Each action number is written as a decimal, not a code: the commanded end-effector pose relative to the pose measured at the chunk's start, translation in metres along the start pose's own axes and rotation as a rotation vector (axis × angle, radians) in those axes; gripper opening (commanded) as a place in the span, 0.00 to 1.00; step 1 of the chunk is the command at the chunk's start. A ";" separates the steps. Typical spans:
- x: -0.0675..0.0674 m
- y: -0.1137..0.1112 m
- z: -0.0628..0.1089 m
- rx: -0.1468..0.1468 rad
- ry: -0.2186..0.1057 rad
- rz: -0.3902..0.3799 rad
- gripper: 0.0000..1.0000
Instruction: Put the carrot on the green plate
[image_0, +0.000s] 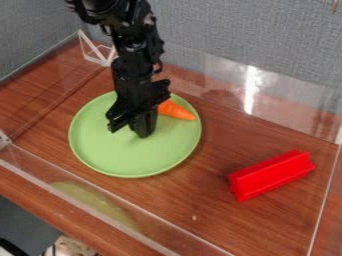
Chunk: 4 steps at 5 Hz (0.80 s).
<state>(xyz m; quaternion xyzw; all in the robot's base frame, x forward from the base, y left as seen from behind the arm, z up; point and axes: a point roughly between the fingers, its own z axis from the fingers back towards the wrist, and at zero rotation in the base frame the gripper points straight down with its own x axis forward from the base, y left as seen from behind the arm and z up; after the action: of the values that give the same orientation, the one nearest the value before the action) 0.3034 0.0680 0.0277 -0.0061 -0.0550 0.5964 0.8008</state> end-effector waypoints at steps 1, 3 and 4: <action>0.007 -0.013 0.025 -0.063 -0.043 -0.019 1.00; 0.022 -0.010 0.045 -0.071 -0.045 -0.095 0.00; 0.031 -0.008 0.046 -0.073 -0.039 -0.126 1.00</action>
<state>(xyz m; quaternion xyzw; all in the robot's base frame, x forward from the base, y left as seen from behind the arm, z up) 0.3067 0.0881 0.0546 -0.0098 -0.0588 0.5435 0.8373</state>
